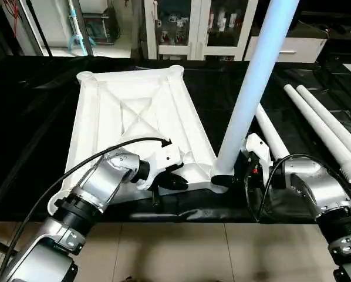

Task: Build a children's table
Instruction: Rotate leg to tighten

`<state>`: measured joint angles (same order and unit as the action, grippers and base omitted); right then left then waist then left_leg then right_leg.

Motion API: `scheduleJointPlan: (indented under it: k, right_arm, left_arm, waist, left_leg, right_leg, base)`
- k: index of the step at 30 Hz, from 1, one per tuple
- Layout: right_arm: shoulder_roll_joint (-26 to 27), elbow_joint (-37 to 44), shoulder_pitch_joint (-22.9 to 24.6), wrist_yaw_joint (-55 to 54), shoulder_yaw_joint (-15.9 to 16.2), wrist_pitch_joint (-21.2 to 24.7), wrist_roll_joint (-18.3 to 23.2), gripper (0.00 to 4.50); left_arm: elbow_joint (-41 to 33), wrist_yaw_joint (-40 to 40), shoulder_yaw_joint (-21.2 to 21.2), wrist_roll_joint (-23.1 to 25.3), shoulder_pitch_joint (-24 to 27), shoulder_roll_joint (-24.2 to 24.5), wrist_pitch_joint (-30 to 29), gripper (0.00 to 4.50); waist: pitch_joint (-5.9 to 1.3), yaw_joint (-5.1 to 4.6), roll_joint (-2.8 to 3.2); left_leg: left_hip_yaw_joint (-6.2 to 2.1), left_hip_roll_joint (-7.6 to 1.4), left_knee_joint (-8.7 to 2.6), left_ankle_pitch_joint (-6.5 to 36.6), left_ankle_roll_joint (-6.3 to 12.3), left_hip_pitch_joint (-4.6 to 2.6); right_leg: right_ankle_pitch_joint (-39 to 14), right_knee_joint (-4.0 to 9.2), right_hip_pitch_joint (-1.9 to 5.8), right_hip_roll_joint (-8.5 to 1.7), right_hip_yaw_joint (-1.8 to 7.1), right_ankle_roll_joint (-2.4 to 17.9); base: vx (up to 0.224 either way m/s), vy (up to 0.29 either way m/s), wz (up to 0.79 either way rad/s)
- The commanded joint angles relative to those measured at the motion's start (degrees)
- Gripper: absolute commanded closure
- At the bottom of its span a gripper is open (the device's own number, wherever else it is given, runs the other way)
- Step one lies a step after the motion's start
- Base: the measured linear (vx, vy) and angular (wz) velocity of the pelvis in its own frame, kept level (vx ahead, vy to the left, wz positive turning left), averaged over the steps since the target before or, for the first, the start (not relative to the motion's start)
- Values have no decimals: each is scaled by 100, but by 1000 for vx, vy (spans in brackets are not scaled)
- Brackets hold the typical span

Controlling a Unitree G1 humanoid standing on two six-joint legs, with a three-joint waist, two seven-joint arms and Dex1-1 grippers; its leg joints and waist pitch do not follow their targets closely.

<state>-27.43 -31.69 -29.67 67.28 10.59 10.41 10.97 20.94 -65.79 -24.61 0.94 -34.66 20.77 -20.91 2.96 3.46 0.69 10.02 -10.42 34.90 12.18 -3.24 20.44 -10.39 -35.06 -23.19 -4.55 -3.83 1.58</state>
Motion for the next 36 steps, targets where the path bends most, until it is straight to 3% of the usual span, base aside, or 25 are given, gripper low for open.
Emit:
scheduleJointPlan:
  k: [1, 5, 9, 11, 12, 14, 17, 22, 26, 27, 31, 33, 36]
  right_arm:
    - [14, -61, -52, -105, -90, -33, -52, 177]
    - [112, -99, 25, -334, -202, -41, -11, 178]
    - [679, -841, 45, -2257, -639, -246, -238, 178]
    - [730, -913, 48, -2422, -675, -261, -250, 178]
    - [1041, -1157, 24, -3240, -900, -235, -205, 178]
    - [1188, -1271, -4, -3653, -1000, -208, -197, 178]
    - [1646, -1612, -214, -5018, -1239, -214, -262, 180]
    - [2264, -2090, -615, -6273, -1541, -266, -151, 180]
    - [2628, -2315, -891, -6748, -1538, -437, -192, 180]
    - [2694, -2363, -943, -6816, -1494, -472, -249, 180]
    - [2742, -2416, -1017, -6942, -1379, -727, -447, 180]
    - [2733, -2340, -996, -6510, -1417, -818, -326, 124]
    - [2696, -2129, -927, -6213, -1529, -877, -170, 90]
  left_arm:
    - [102, -189, -234, 85, -29, -28, 27, 450]
    - [147, -84, -176, 78, -31, -69, -33, 450]
    - [573, 759, 159, 90, -137, -479, -143, 450]
    - [635, 890, 200, 103, -160, -536, -145, 450]
    - [977, 1466, 411, 100, -349, -851, -263, 450]
    - [1122, 1702, 499, 92, -434, -989, -316, 450]
    - [1607, 2431, 798, 39, -727, -1395, -340, 450]
    - [2167, 3175, 1080, 74, -1059, -1738, -189, 450]
    - [2319, 3318, 1102, 102, -1135, -1830, -104, 450]
    - [2338, 3304, 1090, 108, -1135, -1838, -107, 450]
    - [2386, 3234, 1069, 115, -1101, -1816, -90, 450]
    - [2362, 3164, 1059, 115, -1051, -1768, -101, 450]
    - [2314, 3061, 1053, 119, -985, -1684, -103, 450]
  waist:
    - [-387, -17, -32]
    - [-378, -29, -28]
    - [-347, -117, -14]
    - [-356, -158, -28]
    - [-338, -187, 19]
    - [-337, -207, -4]
    - [-357, -227, 10]
    - [-381, -276, -2]
    - [-384, -309, 13]
    - [-389, -312, -15]
    - [-384, -309, -11]
    - [-373, -307, -15]
    - [-370, -310, -3]
  left_leg:
    - [-52, -262, -382, 552, 533, -15]
    - [-56, -258, -395, 663, 464, -20]
    - [-76, -235, -435, 1038, 131, -46]
    - [-93, -235, -447, 1128, 112, -31]
    - [-80, -230, -444, 1192, 140, -36]
    - [-80, -209, -445, 1268, 84, -45]
    - [-92, -200, -452, 1246, 51, -27]
    - [-93, -192, -444, 1166, 83, -17]
    - [-90, -202, -445, 1063, 174, -5]
    - [-89, -202, -444, 1003, 211, 10]
    - [-71, -209, -443, 911, 292, 3]
    - [-70, -206, -447, 983, 333, 12]
    - [-71, -215, -450, 1010, 351, 11]
  right_leg:
    - [-621, 360, 346, -366, 253, 1571]
    - [-772, 380, 349, -367, 255, 1529]
    - [-1488, 472, 327, -379, 244, 1324]
    - [-1636, 483, 351, -374, 238, 1227]
    - [-1679, 500, 322, -360, 247, 1226]
    - [-1858, 538, 309, -360, 242, 1175]
    - [-1799, 542, 313, -355, 233, 1101]
    - [-1493, 516, 309, -356, 237, 1190]
    - [-1134, 482, 311, -364, 238, 1309]
    - [-1051, 463, 325, -368, 238, 1338]
    - [-886, 451, 326, -375, 243, 1390]
    - [-975, 461, 337, -378, 244, 1385]
    - [-1046, 472, 332, -381, 250, 1376]
  base:
    - [0, 0, 0]
    - [0, 0, 0]
    - [0, 0, 0]
    - [0, 0, 0]
    - [0, 0, 0]
    - [0, 0, 0]
    - [0, 0, 0]
    - [0, 0, 0]
    - [0, 0, 0]
    - [0, 0, 0]
    - [0, 0, 0]
    - [0, 0, 0]
    - [0, 0, 0]
